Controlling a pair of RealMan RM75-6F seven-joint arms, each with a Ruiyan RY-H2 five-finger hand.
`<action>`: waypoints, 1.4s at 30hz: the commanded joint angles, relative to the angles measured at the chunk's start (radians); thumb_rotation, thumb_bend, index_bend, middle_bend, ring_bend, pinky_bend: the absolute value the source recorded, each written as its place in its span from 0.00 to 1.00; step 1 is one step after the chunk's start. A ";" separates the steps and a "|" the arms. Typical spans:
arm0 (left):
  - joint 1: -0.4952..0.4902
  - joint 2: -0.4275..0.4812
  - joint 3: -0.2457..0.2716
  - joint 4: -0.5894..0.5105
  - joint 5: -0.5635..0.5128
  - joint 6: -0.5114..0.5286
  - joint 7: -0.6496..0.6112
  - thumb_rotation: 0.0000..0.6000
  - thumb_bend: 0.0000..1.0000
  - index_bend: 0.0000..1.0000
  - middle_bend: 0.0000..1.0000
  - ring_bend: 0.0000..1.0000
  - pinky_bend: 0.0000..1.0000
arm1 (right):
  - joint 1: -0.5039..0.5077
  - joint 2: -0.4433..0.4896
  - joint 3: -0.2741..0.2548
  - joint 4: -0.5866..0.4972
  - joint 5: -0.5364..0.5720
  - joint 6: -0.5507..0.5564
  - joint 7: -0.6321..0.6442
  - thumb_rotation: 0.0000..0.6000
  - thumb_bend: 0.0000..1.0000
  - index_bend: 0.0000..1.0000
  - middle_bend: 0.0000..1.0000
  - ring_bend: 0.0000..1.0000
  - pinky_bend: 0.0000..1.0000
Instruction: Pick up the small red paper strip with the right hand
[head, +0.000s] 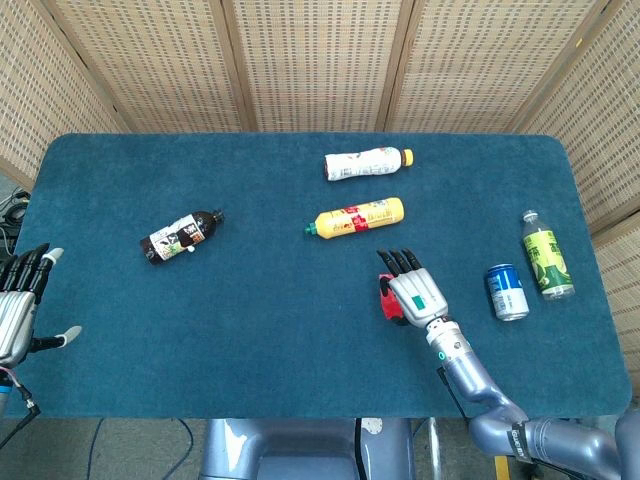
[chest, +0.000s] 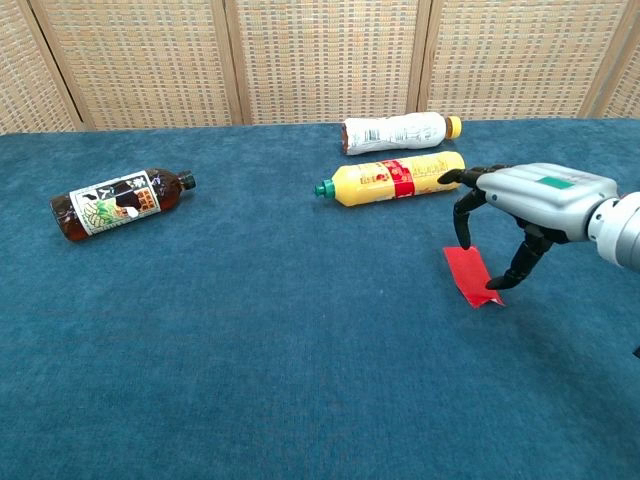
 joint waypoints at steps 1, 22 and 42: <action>0.000 0.000 0.000 0.000 -0.001 -0.001 -0.001 1.00 0.00 0.00 0.00 0.00 0.00 | -0.001 -0.024 -0.008 0.024 0.012 -0.013 -0.006 1.00 0.10 0.47 0.00 0.00 0.00; 0.000 0.003 -0.002 0.004 -0.005 -0.002 -0.011 1.00 0.00 0.00 0.00 0.00 0.00 | 0.012 -0.085 -0.009 0.134 0.071 -0.068 -0.044 1.00 0.19 0.51 0.00 0.00 0.00; -0.001 0.003 0.000 0.002 -0.003 -0.002 -0.011 1.00 0.00 0.00 0.00 0.00 0.00 | 0.023 -0.061 -0.022 0.133 0.101 -0.117 -0.074 1.00 0.52 0.67 0.00 0.00 0.00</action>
